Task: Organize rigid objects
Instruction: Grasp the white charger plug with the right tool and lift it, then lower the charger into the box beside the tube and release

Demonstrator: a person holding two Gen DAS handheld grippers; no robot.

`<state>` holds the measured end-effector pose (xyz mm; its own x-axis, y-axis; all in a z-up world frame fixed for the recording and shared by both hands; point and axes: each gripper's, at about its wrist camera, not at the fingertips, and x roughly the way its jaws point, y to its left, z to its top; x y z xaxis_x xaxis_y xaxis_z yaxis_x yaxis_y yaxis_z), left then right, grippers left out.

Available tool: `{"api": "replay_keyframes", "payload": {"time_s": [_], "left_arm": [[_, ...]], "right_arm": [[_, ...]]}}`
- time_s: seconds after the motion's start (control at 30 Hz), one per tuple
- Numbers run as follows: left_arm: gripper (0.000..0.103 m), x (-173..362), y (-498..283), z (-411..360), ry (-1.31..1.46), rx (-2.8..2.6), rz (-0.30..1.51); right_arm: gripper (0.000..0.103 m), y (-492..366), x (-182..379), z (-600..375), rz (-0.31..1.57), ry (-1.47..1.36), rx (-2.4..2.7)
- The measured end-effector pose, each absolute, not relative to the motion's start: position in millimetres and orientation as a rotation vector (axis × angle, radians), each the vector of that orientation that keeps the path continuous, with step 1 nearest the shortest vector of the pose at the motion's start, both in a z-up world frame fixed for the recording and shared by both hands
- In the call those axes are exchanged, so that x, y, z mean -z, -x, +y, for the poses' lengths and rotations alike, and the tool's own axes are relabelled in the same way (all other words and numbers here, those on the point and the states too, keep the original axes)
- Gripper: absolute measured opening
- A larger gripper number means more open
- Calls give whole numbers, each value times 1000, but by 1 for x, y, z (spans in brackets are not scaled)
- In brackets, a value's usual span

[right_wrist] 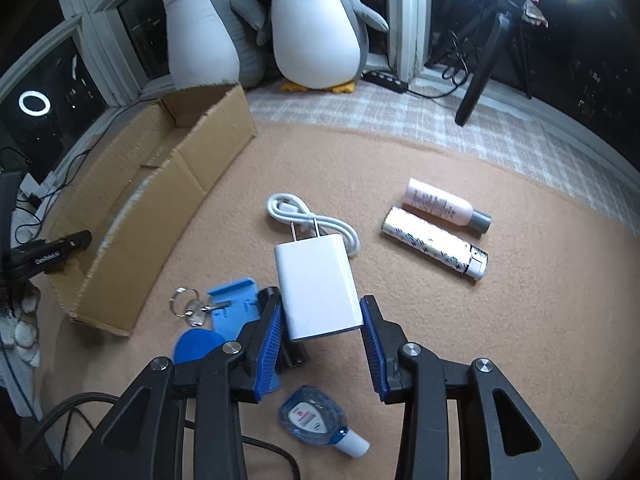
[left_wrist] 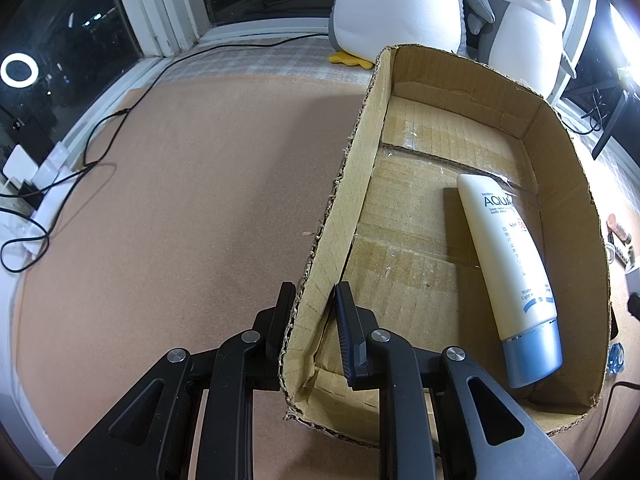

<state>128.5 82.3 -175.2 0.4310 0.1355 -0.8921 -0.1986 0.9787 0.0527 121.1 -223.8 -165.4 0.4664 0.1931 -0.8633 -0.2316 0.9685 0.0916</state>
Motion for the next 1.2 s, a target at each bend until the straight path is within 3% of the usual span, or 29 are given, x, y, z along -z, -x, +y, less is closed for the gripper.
{"api": "replay_keyframes", "payload": {"time_s": [0.5, 1.2], "left_arm": [[18, 175, -129, 85, 86, -195, 1101], [19, 176, -129, 89, 110, -183, 1097]], "right_arm": [[35, -124, 116, -143, 960, 55, -402], [38, -127, 143, -46, 1037, 128, -571]]}}
